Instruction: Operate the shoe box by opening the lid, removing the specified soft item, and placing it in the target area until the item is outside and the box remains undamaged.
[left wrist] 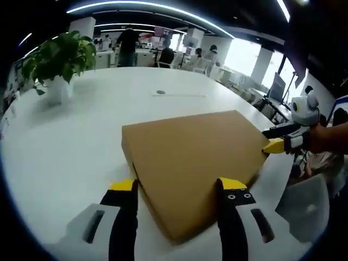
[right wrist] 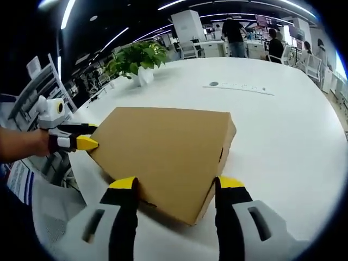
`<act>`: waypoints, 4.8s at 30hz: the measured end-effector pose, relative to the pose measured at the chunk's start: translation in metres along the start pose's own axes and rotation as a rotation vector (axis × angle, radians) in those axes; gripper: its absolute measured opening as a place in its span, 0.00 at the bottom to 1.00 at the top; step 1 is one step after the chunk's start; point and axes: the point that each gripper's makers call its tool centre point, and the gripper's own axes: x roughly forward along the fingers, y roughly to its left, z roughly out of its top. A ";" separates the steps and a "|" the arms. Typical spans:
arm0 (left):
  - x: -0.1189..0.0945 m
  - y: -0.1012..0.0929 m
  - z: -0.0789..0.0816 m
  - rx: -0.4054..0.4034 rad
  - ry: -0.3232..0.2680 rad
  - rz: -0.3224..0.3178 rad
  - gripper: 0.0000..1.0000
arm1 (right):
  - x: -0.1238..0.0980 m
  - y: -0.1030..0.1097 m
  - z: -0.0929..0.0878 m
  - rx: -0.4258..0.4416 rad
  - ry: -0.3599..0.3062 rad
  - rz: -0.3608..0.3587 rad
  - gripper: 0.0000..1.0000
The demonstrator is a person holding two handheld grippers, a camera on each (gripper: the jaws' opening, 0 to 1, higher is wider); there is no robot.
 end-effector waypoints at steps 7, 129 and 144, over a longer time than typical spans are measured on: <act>-0.012 0.001 -0.011 0.002 0.006 0.000 0.58 | -0.006 0.015 -0.012 -0.001 0.008 0.004 0.53; -0.107 -0.009 -0.027 0.131 -0.085 0.008 0.34 | -0.061 0.067 -0.021 -0.291 -0.076 0.043 0.42; -0.113 -0.010 -0.004 0.082 -0.146 0.003 0.34 | -0.066 0.064 -0.001 -0.339 -0.120 0.025 0.38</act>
